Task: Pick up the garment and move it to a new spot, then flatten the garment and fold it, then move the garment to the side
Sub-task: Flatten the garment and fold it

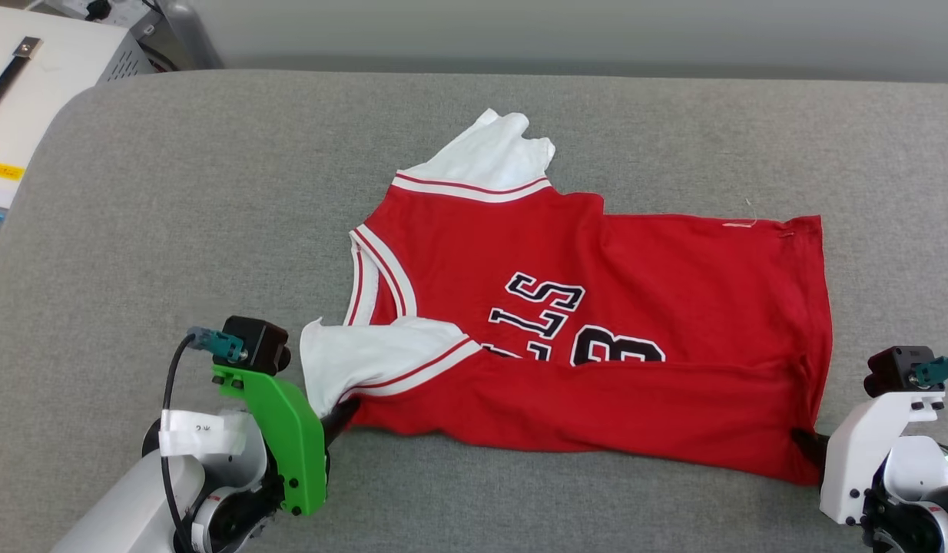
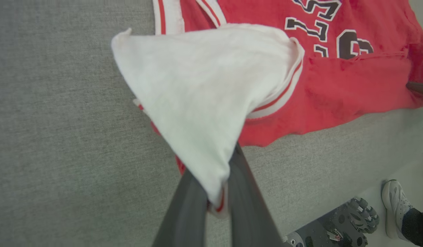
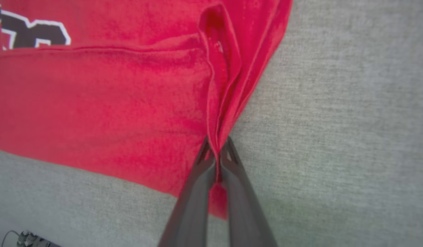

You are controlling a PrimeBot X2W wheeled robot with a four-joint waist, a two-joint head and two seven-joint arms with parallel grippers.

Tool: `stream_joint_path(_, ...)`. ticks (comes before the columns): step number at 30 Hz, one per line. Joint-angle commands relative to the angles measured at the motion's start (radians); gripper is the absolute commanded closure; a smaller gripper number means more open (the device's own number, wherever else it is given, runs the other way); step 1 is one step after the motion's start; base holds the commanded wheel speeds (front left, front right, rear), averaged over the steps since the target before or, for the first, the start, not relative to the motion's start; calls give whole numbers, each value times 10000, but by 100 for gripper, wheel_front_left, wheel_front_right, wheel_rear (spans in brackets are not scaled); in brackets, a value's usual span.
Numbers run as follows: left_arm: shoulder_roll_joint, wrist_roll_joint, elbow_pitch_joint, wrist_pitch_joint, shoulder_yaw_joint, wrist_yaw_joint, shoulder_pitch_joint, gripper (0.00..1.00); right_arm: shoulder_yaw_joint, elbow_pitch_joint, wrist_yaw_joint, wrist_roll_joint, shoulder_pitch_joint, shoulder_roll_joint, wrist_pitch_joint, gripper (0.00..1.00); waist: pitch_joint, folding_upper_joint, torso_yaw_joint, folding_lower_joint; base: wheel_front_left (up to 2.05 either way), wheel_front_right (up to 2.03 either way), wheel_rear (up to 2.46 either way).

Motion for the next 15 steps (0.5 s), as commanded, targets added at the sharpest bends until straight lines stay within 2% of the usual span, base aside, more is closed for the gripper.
stream_joint_path(1, 105, 121, -117, -74, -5, 57, 143, 100, 139, 32, 4, 56, 170, 40, 92, 100, -293, 0, 52, 0, 0, 0, 0)
stream_joint_path(9, 368, -53, -700, 44, -155, 275, 1026, 100, 189, -867, 4, 84, 852, -167, 366, 100, -1432, 0, 130, 0, 0, 0, 0)
stream_joint_path(15, 708, -303, -1112, 21, 21, 694, 1835, 100, -4, -1431, 4, 145, 1586, -131, 703, 100, -1934, 0, 181, 0, 0, 0, 0)
